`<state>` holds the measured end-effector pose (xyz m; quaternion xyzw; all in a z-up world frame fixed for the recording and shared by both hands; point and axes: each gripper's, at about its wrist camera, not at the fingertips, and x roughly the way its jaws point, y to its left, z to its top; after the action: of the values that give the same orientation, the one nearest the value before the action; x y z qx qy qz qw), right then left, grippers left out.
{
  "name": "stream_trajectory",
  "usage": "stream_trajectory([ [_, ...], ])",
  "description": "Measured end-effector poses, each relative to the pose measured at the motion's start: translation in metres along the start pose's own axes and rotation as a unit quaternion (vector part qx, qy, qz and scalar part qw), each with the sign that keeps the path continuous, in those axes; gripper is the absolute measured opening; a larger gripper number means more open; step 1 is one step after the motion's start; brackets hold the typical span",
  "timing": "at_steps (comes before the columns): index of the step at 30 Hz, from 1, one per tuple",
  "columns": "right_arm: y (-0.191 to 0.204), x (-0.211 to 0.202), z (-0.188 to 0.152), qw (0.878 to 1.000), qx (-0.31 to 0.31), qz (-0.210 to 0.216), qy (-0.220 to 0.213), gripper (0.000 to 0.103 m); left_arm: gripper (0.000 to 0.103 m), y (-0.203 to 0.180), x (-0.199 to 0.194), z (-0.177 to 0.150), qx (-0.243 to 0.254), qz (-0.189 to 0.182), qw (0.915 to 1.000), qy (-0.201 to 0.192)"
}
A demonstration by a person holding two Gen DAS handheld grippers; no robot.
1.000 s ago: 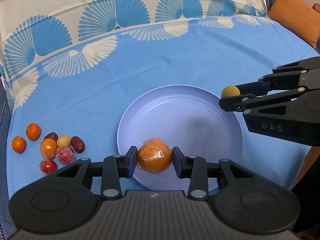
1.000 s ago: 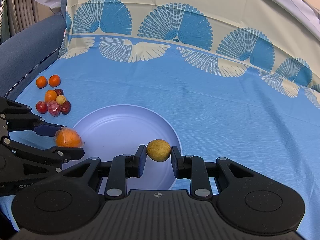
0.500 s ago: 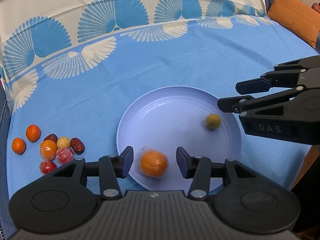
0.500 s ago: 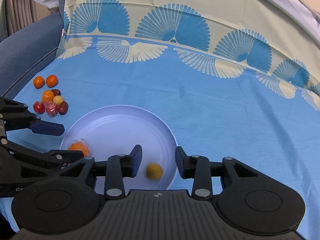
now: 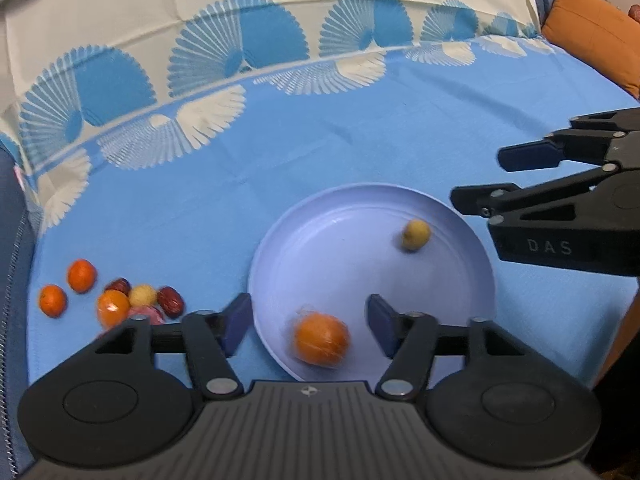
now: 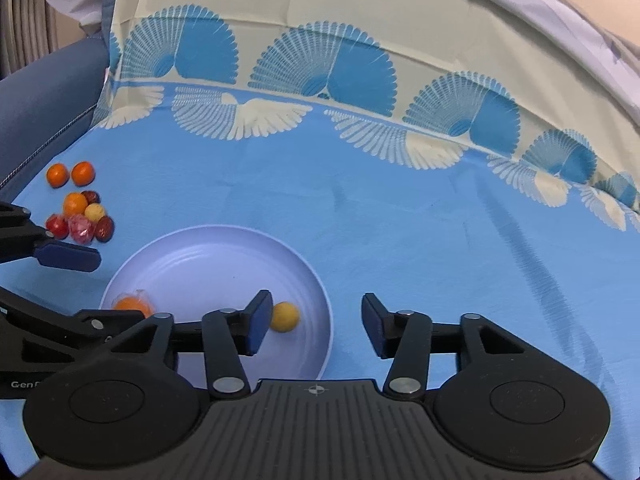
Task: Organize fruits
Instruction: 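Open both tools to drop the orange and yellow fruit onto the plate, then move both open tools back toward the fruit cluster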
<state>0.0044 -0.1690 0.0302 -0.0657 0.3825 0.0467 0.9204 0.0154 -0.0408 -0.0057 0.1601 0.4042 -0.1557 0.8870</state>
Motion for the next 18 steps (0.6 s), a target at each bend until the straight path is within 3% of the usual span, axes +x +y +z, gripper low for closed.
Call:
stream_trajectory([
  [10,-0.002,-0.006,0.004,1.0,0.015,-0.006,-0.018,0.063,0.085,0.012,-0.003,0.007,-0.018,0.047,0.9984,-0.025],
  [13,-0.001,-0.007,0.005,1.0,0.017,-0.006,-0.025,0.071,0.085,0.015,-0.002,0.008,-0.021,0.06,0.9977,-0.025],
  [18,0.0,-0.009,0.007,0.999,0.02,-0.005,-0.029,0.073,0.085,0.021,0.0,0.009,-0.035,0.059,0.9975,-0.015],
])
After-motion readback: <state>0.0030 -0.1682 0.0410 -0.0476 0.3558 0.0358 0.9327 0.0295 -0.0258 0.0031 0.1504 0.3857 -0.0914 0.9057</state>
